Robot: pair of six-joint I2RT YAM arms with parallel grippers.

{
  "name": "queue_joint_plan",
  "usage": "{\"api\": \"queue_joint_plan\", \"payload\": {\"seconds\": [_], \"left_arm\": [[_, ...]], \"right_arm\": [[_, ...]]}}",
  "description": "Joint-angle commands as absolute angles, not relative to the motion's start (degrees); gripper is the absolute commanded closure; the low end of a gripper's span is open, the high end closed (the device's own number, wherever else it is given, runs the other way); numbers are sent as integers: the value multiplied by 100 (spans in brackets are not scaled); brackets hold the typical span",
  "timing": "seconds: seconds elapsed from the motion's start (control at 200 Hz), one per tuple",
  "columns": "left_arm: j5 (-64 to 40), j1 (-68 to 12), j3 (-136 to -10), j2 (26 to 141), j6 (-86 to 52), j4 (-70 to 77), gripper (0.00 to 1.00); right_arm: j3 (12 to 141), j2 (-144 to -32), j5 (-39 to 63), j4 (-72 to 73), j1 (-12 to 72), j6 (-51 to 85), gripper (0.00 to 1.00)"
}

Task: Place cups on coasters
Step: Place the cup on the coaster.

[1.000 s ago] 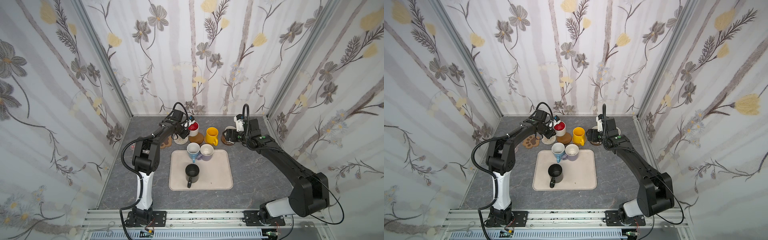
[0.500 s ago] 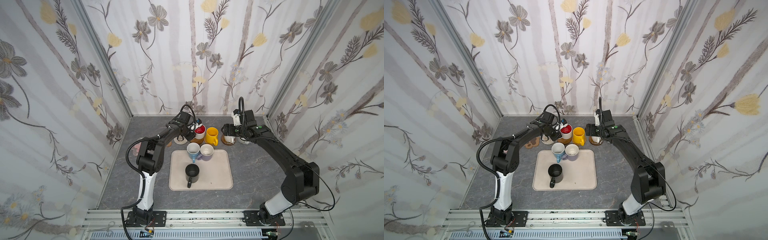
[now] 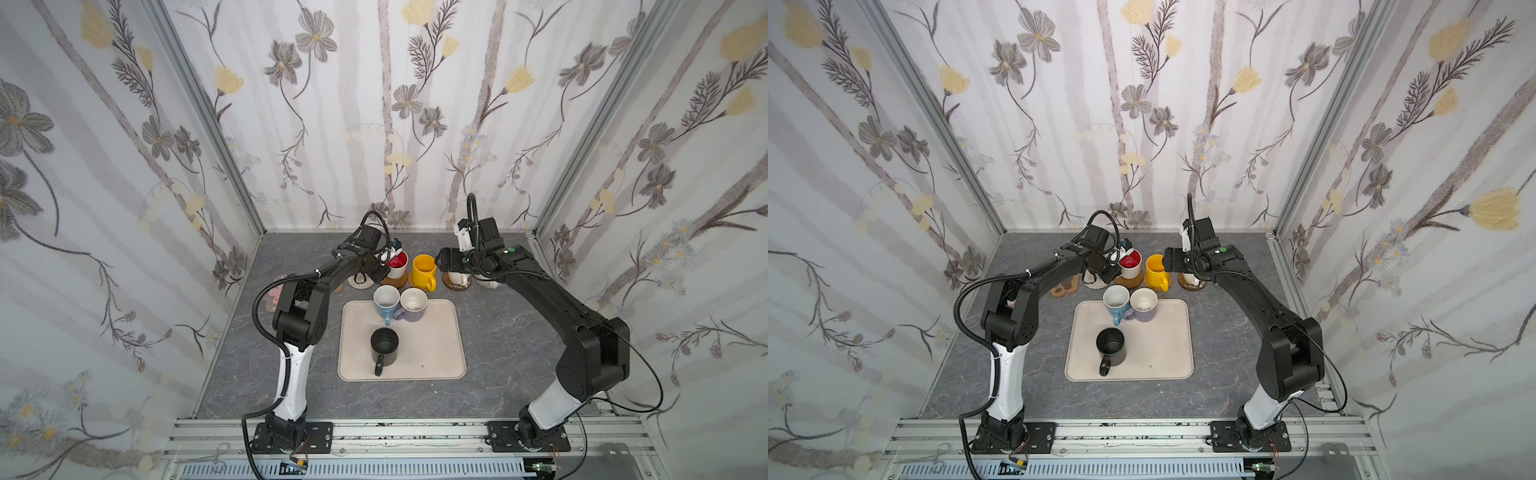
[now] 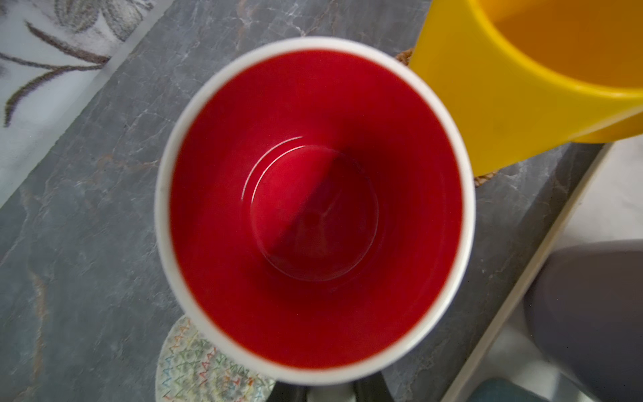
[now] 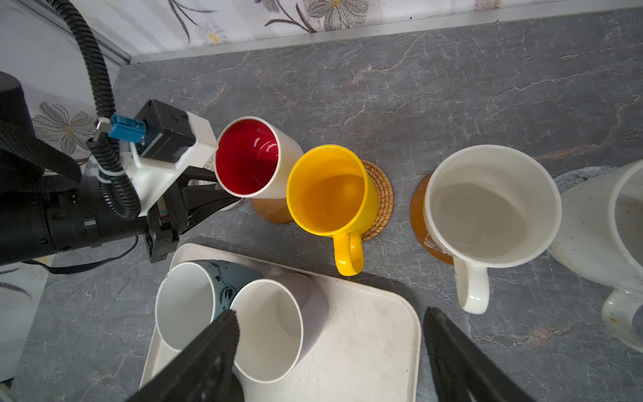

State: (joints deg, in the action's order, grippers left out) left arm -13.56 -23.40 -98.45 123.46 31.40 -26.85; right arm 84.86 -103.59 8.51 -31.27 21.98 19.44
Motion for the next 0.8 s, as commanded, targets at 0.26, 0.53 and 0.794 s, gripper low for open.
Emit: {"api": "queue_joint_plan", "payload": {"seconds": [0.26, 0.53, 0.794], "left_arm": [[-1370, -2329, -9565, 12190, 3059, -2250, 100], [-1523, -2351, -9592, 12313, 2958, -2197, 100], [-1287, -2364, -9508, 12215, 2945, -2197, 100]], "right_arm": [[8622, -10533, 771, -3129, 2202, 1975, 16], [8622, -10580, 740, -3125, 2201, 1944, 16], [8657, -10670, 755, -3072, 2199, 1898, 16]]}}
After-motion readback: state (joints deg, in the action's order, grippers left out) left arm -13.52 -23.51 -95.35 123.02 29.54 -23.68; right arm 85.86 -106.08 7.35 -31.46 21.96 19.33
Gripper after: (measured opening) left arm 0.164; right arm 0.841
